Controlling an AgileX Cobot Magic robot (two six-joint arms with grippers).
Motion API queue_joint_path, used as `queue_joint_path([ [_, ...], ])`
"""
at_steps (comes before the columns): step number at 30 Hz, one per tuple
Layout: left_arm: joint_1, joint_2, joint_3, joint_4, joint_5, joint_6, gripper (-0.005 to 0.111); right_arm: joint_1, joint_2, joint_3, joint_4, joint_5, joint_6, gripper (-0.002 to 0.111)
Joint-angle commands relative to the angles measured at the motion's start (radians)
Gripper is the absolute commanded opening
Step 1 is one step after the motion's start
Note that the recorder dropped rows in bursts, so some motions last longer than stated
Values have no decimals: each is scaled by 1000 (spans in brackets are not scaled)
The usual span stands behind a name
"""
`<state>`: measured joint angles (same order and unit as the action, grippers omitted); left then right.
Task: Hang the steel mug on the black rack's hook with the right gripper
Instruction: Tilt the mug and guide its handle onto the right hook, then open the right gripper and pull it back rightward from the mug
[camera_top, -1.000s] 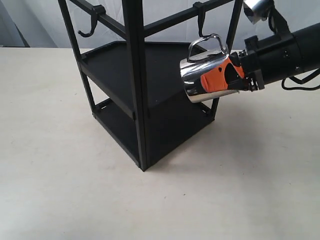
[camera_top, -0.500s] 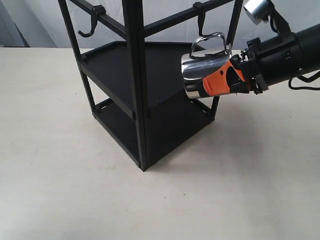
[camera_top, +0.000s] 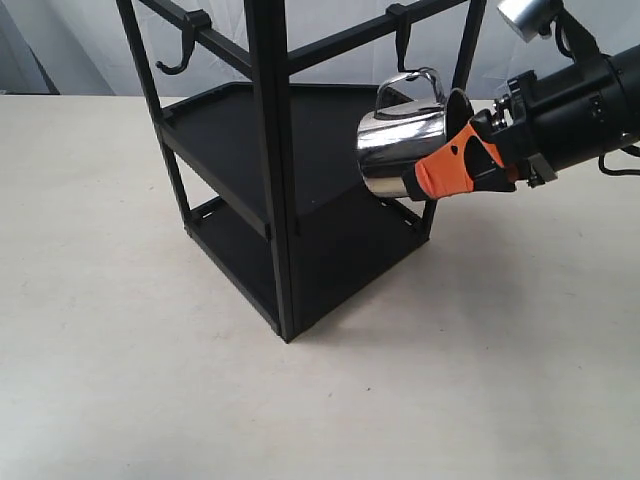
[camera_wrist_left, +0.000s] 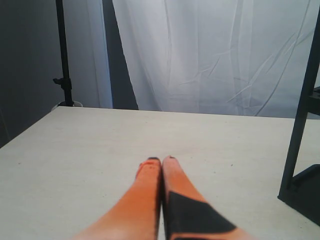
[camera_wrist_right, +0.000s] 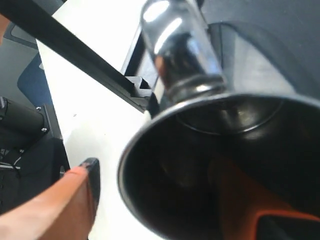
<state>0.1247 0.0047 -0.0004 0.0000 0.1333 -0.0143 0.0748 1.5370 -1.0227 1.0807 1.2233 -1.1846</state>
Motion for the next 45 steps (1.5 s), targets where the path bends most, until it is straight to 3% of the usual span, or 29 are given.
queue_joint_path([
  [1, -7, -5, 0, 0, -5, -2, 2, -5, -9, 3, -8, -2, -1, 62],
  [26, -7, -5, 0, 0, -5, -2, 2, -5, -139, -1, -72, -2, 36, 62],
  [32, -7, -5, 0, 0, -5, -2, 2, -5, -202, -1, -151, -2, 157, 60],
  [35, -7, -5, 0, 0, -5, -2, 2, -5, -244, -1, -232, -2, 241, 50],
  [41, -7, -5, 0, 0, -5, -2, 2, -5, -312, -1, -325, -2, 440, 0],
  [45, -7, -5, 0, 0, -5, -2, 2, -5, -371, -1, -325, -2, 513, 0],
])
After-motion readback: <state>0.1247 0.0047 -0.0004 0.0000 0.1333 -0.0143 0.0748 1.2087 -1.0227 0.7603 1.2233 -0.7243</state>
